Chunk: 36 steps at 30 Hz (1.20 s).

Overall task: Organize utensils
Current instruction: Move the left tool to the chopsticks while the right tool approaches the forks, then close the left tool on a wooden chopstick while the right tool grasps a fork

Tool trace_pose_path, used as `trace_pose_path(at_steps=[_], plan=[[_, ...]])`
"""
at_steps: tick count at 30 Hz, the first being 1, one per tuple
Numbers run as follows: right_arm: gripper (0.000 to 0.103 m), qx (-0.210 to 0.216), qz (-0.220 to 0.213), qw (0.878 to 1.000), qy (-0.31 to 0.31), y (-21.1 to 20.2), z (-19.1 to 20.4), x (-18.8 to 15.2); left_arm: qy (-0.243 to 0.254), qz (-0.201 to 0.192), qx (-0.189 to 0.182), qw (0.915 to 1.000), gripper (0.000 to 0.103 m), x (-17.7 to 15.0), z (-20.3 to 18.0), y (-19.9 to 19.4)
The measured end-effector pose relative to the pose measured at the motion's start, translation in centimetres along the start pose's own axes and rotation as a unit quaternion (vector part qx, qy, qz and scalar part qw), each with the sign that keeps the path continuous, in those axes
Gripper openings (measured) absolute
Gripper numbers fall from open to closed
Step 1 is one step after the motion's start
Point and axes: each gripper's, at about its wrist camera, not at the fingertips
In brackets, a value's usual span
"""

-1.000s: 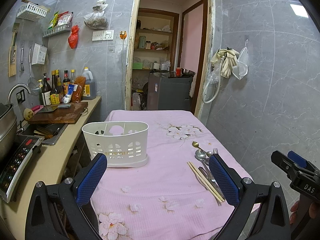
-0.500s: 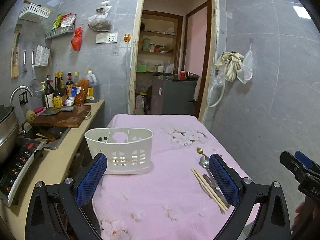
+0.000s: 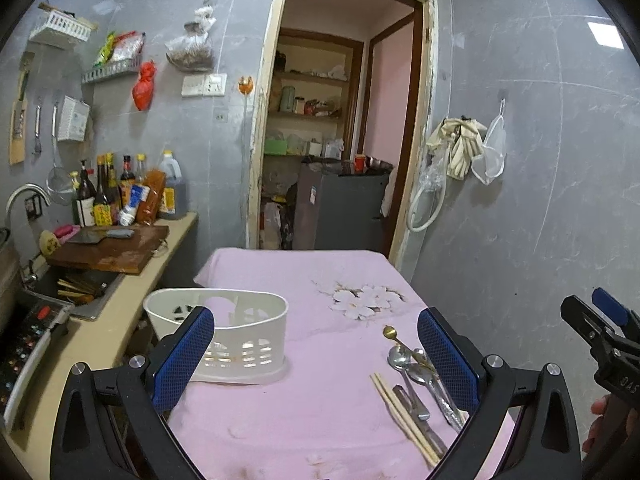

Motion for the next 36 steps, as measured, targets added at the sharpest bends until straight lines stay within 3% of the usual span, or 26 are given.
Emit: trace_pose_path(at_steps=[5, 7, 12, 19, 20, 23, 27, 36], plan=[[0.102, 0.032, 0.046, 0.998, 0.012, 4.1, -3.2, -0.3, -0.015, 0.044, -0.017, 0.9988, 0.102, -0.6, -1.8, 3.5], [0.102, 0.046, 0.071, 0.996, 0.028, 5.9, -4.6, -0.7, -0.019, 0.075, -0.014, 0.9969, 0.102, -1.0, -2.7, 5.3], [0.102, 0.082, 0.119, 0.989, 0.038, 10.2, -7.2, -3.0, -0.018, 0.110, -0.005, 0.9937, 0.101, -2.5, -4.7, 8.7], [0.101, 0.115, 0.168, 0.977, 0.060, 16.5, -10.1, -7.3, -0.045, 0.178, 0.003, 0.9830, 0.084, -6.4, -6.9, 13.6], [0.098, 0.121, 0.176, 0.975, 0.066, 17.2, -10.4, -7.9, -0.049, 0.191, 0.002, 0.9805, 0.079, -7.1, -7.1, 14.3], [0.072, 0.139, 0.209, 0.965, 0.079, 19.8, -10.8, -9.9, -0.052, 0.229, -0.003, 0.9720, 0.063, -8.9, -7.6, 16.0], [0.050, 0.162, 0.237, 0.953, 0.097, 22.0, -11.0, -12.5, -0.056, 0.275, -0.022, 0.9597, 0.048, -10.5, -8.2, 17.4], [0.027, 0.163, 0.289, 0.940, 0.079, 24.0, -11.8, -14.9, -0.061, 0.345, -0.070, 0.9340, 0.023, -12.0, -9.3, 19.6]])
Point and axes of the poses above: each gripper's, at about its wrist camera, not at the fingertips, and y roughly the way its jaws point, z to its left, x to its top, and after that the axes turned 8 degrees about x, right-handed
